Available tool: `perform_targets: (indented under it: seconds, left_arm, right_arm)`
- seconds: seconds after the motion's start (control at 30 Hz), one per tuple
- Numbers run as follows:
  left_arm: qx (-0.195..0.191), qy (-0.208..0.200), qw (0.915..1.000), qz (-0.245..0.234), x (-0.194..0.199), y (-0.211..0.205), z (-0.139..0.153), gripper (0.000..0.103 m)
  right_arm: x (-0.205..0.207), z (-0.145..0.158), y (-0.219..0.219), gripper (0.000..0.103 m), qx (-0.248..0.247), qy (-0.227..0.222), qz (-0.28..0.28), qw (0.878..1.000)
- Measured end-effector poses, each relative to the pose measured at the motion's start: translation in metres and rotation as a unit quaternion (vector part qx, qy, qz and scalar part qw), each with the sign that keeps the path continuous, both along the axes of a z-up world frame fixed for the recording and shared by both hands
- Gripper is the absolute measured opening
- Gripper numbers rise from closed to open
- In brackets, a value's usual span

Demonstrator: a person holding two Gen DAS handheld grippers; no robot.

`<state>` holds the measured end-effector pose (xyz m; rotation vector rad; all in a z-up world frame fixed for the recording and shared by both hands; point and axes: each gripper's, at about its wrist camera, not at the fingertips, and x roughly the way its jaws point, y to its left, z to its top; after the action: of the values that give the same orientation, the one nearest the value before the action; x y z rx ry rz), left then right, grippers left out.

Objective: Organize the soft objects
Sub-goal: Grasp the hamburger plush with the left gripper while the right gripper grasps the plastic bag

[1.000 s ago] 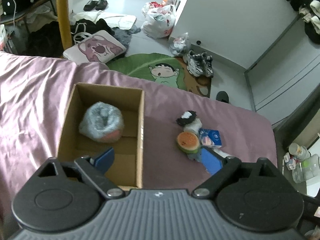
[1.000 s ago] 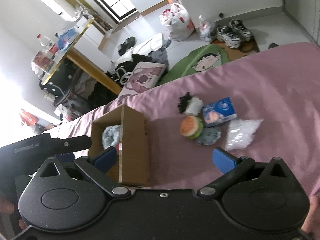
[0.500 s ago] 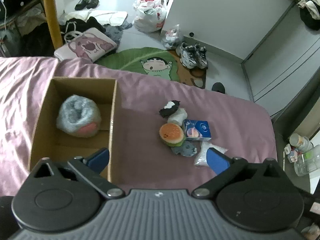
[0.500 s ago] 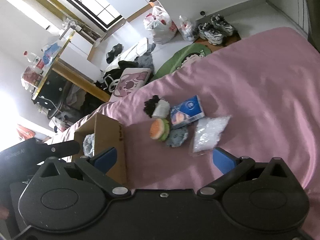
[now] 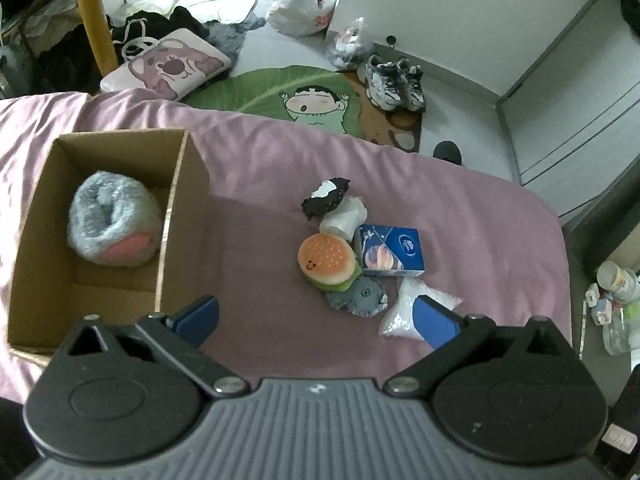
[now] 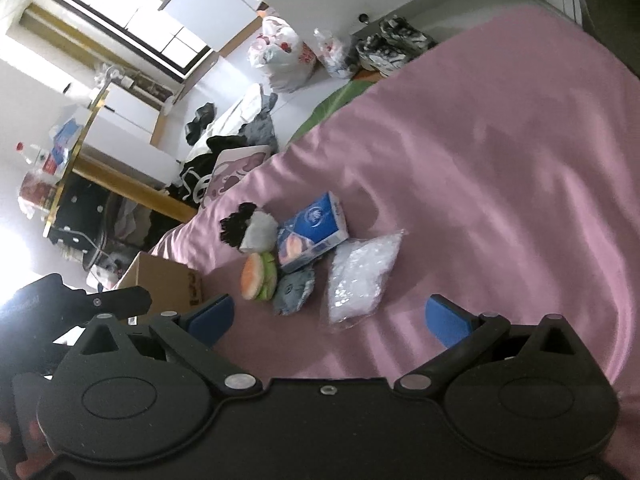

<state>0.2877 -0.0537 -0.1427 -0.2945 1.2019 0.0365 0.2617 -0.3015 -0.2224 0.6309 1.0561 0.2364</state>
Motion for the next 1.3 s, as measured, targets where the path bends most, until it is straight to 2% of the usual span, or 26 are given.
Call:
perform_targets:
  seconds: [0.2,0.37,0.43,0.7,0.87,1.03,1.13,1.17,1.3]
  left_arm:
    - [-0.002,0.0,0.9999,0.01,0.018,-0.009,-0.017,0.1]
    - [-0.005,0.014,0.9996,0.022,0.036,-0.015,-0.037,0.099]
    - [-0.007,0.02,0.9995,0.025,0.041,-0.017,-0.045,0.098]
    - [-0.01,0.047,0.9979,0.042,0.057,-0.018,-0.076,0.084]
    - [-0.018,0.054,0.9969,0.054,0.063,-0.016,-0.089,0.079]
    - [-0.02,0.063,0.9959,0.062,0.068,-0.017,-0.101,0.065]
    - [-0.035,0.07,0.9942,0.073,0.068,-0.014,-0.107,0.054]
    - [-0.034,0.071,0.994,0.075,0.066,-0.014,-0.107,0.047]
    - [-0.033,0.067,0.9948,0.07,0.063,-0.015,-0.101,0.042]
  right_arm:
    - [0.01,-0.016,-0.009,0.101,0.021,0.011,-0.022,0.999]
    - [0.021,-0.034,-0.008,0.084,0.035,0.035,-0.02,0.999]
    - [0.024,-0.039,-0.007,0.082,0.041,0.044,-0.019,0.998]
    - [0.034,-0.052,-0.001,0.073,0.042,0.063,-0.003,0.997]
    - [0.039,-0.058,0.002,0.065,0.044,0.072,0.007,0.996]
    - [0.044,-0.062,0.006,0.057,0.045,0.076,0.013,0.996]
    - [0.045,-0.064,0.005,0.037,0.044,0.081,0.01,0.996]
    - [0.044,-0.065,0.004,0.036,0.045,0.083,0.009,0.996]
    - [0.042,-0.062,0.002,0.031,0.044,0.081,0.005,0.996]
